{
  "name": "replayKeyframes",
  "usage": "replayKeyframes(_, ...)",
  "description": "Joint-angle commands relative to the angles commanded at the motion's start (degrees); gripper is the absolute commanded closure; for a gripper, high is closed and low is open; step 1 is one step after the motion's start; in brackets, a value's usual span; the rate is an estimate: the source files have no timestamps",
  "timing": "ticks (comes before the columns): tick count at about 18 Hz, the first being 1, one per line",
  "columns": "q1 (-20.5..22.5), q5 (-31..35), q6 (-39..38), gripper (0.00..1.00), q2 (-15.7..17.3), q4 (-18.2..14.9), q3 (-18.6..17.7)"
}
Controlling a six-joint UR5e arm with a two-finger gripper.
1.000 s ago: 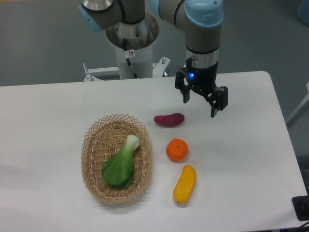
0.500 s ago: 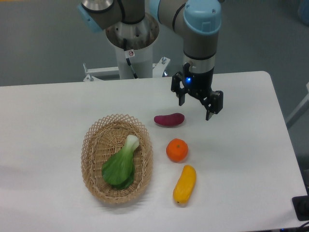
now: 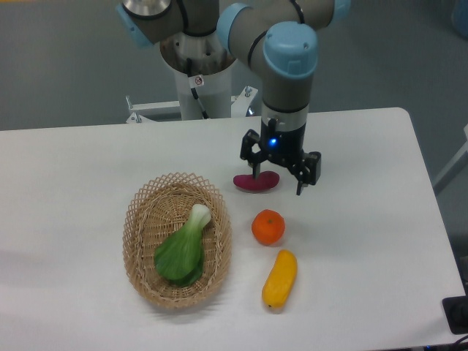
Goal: Pick up the green vegetable from the basket
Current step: 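Move the open gripper over the basket toward the bok choy, then lower the open gripper onto the bok choy stem and close it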
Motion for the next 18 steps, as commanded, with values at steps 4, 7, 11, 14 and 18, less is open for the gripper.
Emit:
replayKeyframes(4,-4.04,0.09,-6.50,0.00,-3.43,0.52,0.00)
replayKeyframes(7,-7.82,0.61,-8.80,0.00,-5.71,4.65,-0.18)
replayKeyframes(11,-10.02,0.53,-9.33,0.00,-7.21,5.45,-0.62)
replayKeyframes(14,-10.82,0.53,-9.07,0.00,-8.09,5.54,-1.23)
replayKeyframes(18,-12.84,1.23,-8.80,0.00,-9.58,5.54,-1.76)
